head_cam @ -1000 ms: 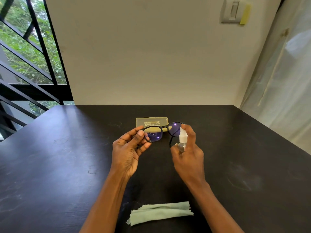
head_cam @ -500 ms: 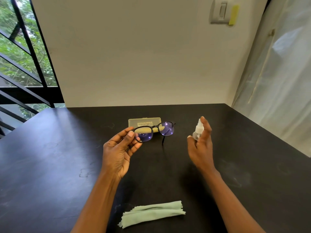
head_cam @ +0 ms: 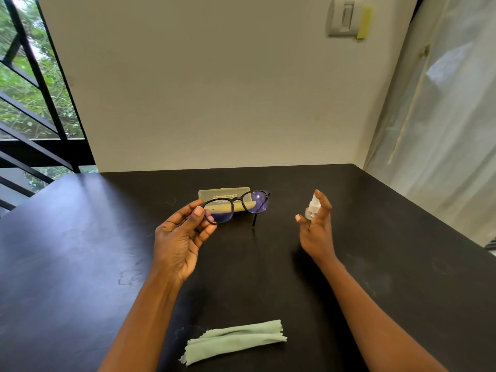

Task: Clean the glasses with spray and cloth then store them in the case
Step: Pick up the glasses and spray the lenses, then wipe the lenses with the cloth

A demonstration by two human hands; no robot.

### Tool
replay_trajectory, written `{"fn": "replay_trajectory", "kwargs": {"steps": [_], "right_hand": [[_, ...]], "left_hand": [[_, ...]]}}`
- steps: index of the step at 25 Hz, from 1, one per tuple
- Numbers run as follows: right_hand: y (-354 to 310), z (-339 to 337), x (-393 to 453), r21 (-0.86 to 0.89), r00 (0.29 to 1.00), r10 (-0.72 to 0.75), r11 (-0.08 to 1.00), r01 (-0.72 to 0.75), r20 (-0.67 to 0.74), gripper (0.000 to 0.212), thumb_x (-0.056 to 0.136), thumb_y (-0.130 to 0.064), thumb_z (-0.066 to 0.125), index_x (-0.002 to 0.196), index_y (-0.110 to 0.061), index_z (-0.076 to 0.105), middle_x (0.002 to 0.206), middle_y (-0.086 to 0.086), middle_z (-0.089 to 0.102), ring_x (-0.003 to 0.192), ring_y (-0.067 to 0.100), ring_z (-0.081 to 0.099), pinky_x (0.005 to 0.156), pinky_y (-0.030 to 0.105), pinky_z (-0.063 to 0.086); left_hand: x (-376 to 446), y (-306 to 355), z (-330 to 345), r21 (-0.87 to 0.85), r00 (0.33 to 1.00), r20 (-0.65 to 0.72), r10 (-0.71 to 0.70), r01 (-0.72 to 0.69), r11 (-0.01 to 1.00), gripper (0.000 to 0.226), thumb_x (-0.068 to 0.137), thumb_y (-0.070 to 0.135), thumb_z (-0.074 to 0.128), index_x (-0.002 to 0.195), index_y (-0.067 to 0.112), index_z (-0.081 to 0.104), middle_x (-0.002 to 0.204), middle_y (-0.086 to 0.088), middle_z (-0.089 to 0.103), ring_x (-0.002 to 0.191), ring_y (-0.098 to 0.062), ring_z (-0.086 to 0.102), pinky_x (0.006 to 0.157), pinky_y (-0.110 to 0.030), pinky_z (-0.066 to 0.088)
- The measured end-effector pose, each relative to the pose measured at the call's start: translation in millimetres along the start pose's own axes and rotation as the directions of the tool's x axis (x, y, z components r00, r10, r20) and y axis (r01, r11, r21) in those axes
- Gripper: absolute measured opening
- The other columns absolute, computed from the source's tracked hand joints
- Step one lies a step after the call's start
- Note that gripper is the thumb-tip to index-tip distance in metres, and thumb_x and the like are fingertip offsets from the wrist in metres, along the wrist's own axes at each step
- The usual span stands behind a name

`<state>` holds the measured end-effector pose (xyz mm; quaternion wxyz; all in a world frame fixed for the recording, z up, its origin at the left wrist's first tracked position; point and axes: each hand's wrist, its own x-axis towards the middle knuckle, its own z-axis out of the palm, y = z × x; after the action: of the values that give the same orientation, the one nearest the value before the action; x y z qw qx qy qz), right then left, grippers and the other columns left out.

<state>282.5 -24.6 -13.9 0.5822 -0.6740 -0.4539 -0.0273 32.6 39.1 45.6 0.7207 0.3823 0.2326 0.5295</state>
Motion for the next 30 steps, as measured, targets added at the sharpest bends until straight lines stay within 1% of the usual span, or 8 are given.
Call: {"fn": "replay_trajectory", "kwargs": {"steps": [6,10,13,15,18,21,25,30], "right_hand": [[-9.0,-0.5,-12.1,-0.114,0.988,0.046,0.991,-0.063,-0.144,0.077,0.088,-0.024,0.058,0.139,-0.036,0.002,0.146,0.017,0.016,0.131,0.029,0.02,0.097,0.04,0.021],[-27.0,-1.8,-35.3,-0.164,0.946,0.239,0.947,-0.277,-0.217,0.049,0.087,-0.036,0.059,0.123,-0.029,0.027,0.128,0.016,0.027,0.114,0.03,0.031,0.088,0.046,0.035],[-33.1,0.5,-47.6,-0.286,0.966,0.257,0.924,-0.254,-0.026,0.029,0.088,-0.042,0.057,0.105,-0.019,0.053,0.114,0.006,0.036,0.106,0.023,0.037,0.09,0.045,0.033],[-43.0,-1.3,-54.1,-0.212,0.946,0.221,0.962,-0.171,0.239,0.019,0.087,-0.043,0.058,0.084,-0.024,0.06,0.097,-0.001,0.046,0.091,0.013,0.046,0.083,0.036,0.039],[-67.9,-6.3,-66.0,-0.106,0.752,0.166,0.986,-0.128,0.638,0.018,0.084,-0.037,0.063,0.074,-0.023,0.063,0.085,-0.001,0.059,0.078,0.011,0.055,0.074,0.029,0.046],[-89.4,-6.0,-73.2,-0.145,0.534,0.152,0.988,-0.055,0.831,0.014,0.082,-0.034,0.067,0.082,-0.02,0.067,0.087,-0.008,0.063,0.085,0.008,0.059,0.078,0.025,0.047],[-108.8,-10.7,-75.4,-0.22,0.29,0.187,0.972,0.086,0.939,0.007,0.082,-0.032,0.067,0.083,-0.026,0.063,0.083,-0.014,0.059,0.079,0.001,0.054,0.073,0.018,0.042],[-115.8,-12.2,-74.4,-0.267,0.183,0.235,0.947,0.179,0.955,0.015,0.084,-0.026,0.065,0.097,-0.018,0.066,0.087,-0.012,0.056,0.082,0.004,0.051,0.081,0.026,0.043]], "left_hand": [[1.5,2.5,-1.3,0.012,1.0,-0.011,-0.003,0.004,1.0,0.015,0.086,0.005,0.054,0.094,0.009,0.066,0.069,-0.004,0.072,0.066,-0.012,0.069,0.058,-0.023,0.057],[0.3,1.0,0.7,0.001,1.0,0.009,-0.006,0.006,1.0,0.014,0.086,0.005,0.055,0.095,0.008,0.066,0.069,-0.005,0.071,0.066,-0.013,0.068,0.06,-0.024,0.058],[-0.5,-0.8,3.9,0.001,1.0,0.014,-0.014,0.014,1.0,0.013,0.086,0.005,0.056,0.094,0.007,0.066,0.07,-0.006,0.071,0.066,-0.013,0.068,0.06,-0.024,0.058],[-2.9,-0.6,5.1,-0.002,1.0,0.016,-0.025,0.025,1.0,0.014,0.086,0.005,0.056,0.095,0.008,0.066,0.073,-0.006,0.071,0.068,-0.013,0.068,0.061,-0.025,0.058],[-6.5,2.3,7.1,-0.002,0.999,0.017,-0.026,0.026,1.0,0.014,0.086,0.005,0.056,0.095,0.008,0.066,0.073,-0.005,0.071,0.069,-0.013,0.069,0.062,-0.026,0.059],[-9.0,8.1,8.8,0.002,1.0,0.021,-0.011,0.011,1.0,0.013,0.087,0.005,0.055,0.092,0.009,0.066,0.069,-0.004,0.072,0.068,-0.013,0.069,0.062,-0.025,0.059],[-12.5,14.5,7.8,0.003,0.999,0.035,0.011,-0.012,1.0,0.012,0.087,0.005,0.056,0.093,0.009,0.066,0.071,-0.005,0.072,0.071,-0.015,0.069,0.063,-0.026,0.059],[-15.9,17.6,7.4,0.0,0.999,0.052,0.014,-0.014,1.0,0.013,0.087,0.005,0.055,0.094,0.008,0.066,0.07,-0.005,0.071,0.07,-0.015,0.068,0.063,-0.027,0.059]]}}
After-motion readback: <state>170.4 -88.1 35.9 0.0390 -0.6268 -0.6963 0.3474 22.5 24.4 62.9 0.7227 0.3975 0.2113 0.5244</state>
